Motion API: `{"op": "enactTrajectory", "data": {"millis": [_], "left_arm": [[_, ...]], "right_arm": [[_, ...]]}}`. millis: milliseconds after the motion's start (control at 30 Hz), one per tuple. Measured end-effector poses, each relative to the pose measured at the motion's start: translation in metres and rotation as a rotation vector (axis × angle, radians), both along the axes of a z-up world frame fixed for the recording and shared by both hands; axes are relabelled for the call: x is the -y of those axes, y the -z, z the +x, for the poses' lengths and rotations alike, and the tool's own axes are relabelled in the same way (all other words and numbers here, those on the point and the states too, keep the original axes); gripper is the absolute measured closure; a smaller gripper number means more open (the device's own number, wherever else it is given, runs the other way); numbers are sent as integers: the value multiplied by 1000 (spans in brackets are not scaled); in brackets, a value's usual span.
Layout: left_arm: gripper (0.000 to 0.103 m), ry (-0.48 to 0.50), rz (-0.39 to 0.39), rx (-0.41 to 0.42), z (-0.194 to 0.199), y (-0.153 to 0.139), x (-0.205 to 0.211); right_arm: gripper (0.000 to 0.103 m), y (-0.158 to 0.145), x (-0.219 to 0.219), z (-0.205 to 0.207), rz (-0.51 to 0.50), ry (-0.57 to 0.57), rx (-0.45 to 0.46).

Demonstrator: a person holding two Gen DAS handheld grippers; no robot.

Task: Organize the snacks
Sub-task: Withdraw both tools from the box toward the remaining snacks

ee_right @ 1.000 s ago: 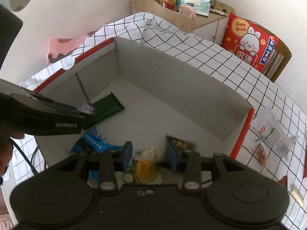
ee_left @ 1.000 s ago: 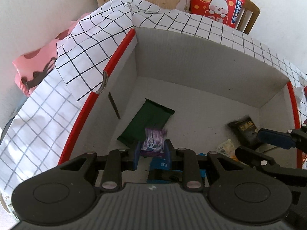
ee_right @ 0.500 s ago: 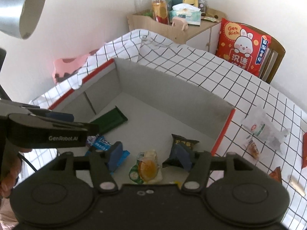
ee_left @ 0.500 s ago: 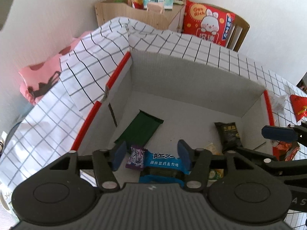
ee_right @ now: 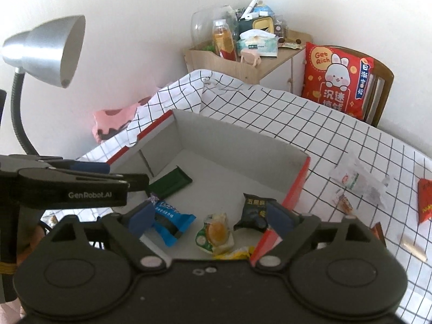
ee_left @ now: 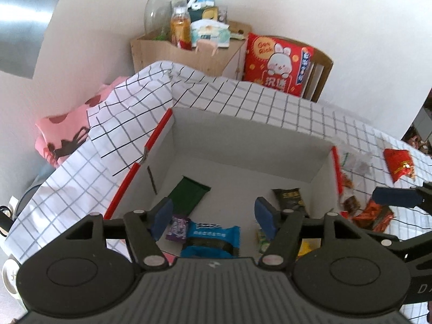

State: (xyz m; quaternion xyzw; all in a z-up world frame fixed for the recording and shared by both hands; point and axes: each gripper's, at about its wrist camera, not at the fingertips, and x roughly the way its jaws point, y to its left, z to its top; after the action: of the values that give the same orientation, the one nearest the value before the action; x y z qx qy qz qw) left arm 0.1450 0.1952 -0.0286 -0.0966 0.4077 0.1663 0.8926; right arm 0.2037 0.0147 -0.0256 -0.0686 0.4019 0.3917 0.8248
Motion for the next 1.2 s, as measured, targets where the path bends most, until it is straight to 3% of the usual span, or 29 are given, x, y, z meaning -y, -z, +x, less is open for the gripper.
{"op": "enactTrajectory", "data": {"millis": [67, 233, 600, 733, 933, 1200], "left_arm": [[28, 9, -9, 19, -4, -4, 7], [25, 34, -27, 50, -10, -12, 26], [14, 166, -55, 88, -12, -12, 82], [0, 219, -75, 109, -10, -10, 102], [0, 312, -45, 106, -2, -2, 142], [0, 363, -28, 79, 17, 13, 181]], "right_arm": [[9, -2, 9, -2, 9, 16, -2], [1, -5, 36, -8, 31, 50, -6], [0, -3, 113, -14, 66, 158, -25], [0, 2, 145, -13, 73, 217, -46], [0, 9, 184, -10, 75, 277, -56], [0, 16, 223, 0, 21, 319, 7]]}}
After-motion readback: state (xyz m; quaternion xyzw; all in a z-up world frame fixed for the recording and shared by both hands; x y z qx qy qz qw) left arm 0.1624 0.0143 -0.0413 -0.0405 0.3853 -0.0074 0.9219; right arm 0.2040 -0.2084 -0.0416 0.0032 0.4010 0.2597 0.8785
